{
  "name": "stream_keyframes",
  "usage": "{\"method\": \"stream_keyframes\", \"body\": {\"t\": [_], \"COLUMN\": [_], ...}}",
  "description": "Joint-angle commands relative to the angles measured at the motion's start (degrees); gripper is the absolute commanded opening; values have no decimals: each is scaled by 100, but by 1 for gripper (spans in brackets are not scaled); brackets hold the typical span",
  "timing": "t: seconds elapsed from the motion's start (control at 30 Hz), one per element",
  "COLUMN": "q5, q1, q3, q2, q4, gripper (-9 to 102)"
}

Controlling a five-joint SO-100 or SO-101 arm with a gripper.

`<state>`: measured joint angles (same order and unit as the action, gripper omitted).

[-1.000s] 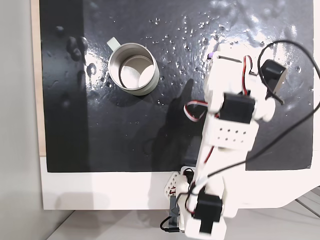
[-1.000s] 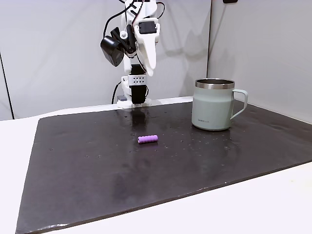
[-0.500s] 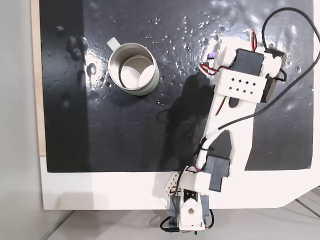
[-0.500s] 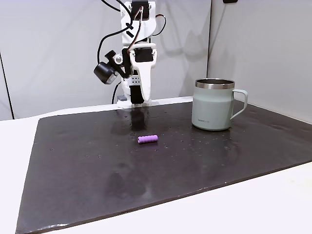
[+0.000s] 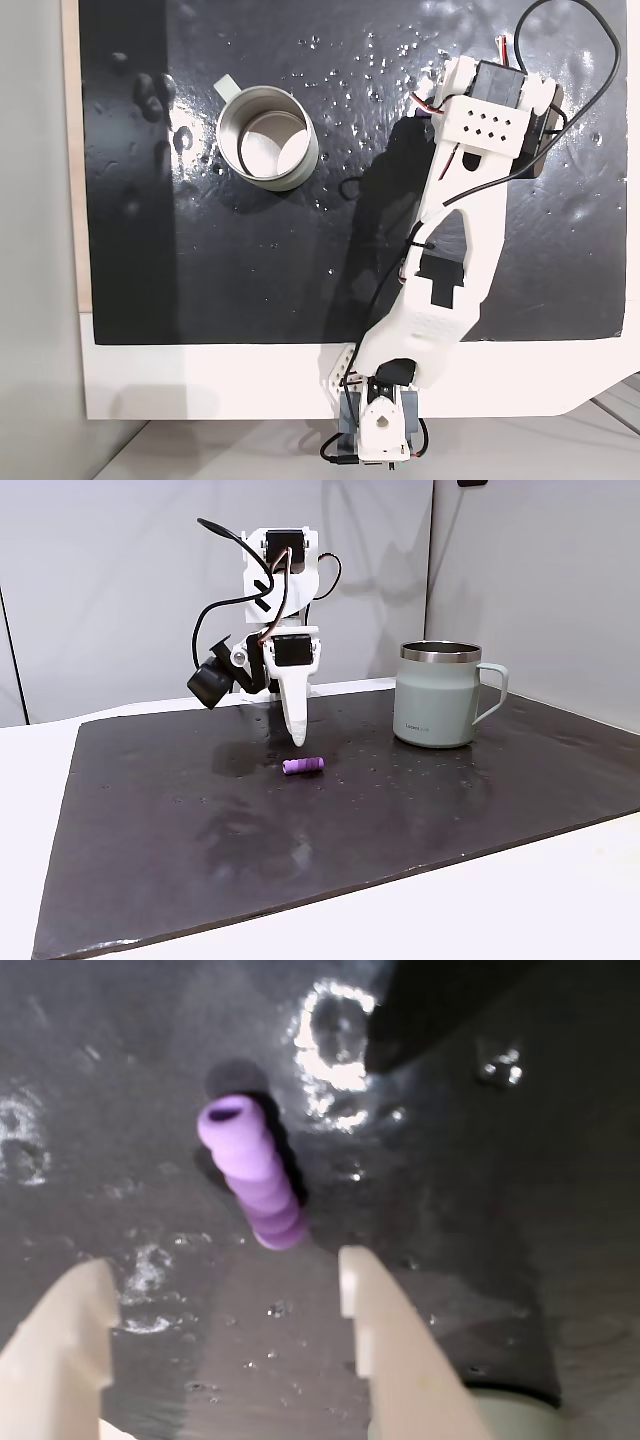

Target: Grasp a pengrip and put it in the cup.

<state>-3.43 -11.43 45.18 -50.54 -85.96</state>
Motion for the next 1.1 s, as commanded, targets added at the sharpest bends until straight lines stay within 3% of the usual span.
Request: {"method": "stream_keyframes", "body": {"t": [0.0, 0.47, 0.77, 1.07], "q5": [-105, -176, -211, -220], "q1": [-44, -18, -88, -70], "q3": [-448, -861, -1063, -712], "q2": [141, 1072, 1160, -431], "q4": [0, 132, 158, -141], "gripper": [23, 18, 0, 0]}}
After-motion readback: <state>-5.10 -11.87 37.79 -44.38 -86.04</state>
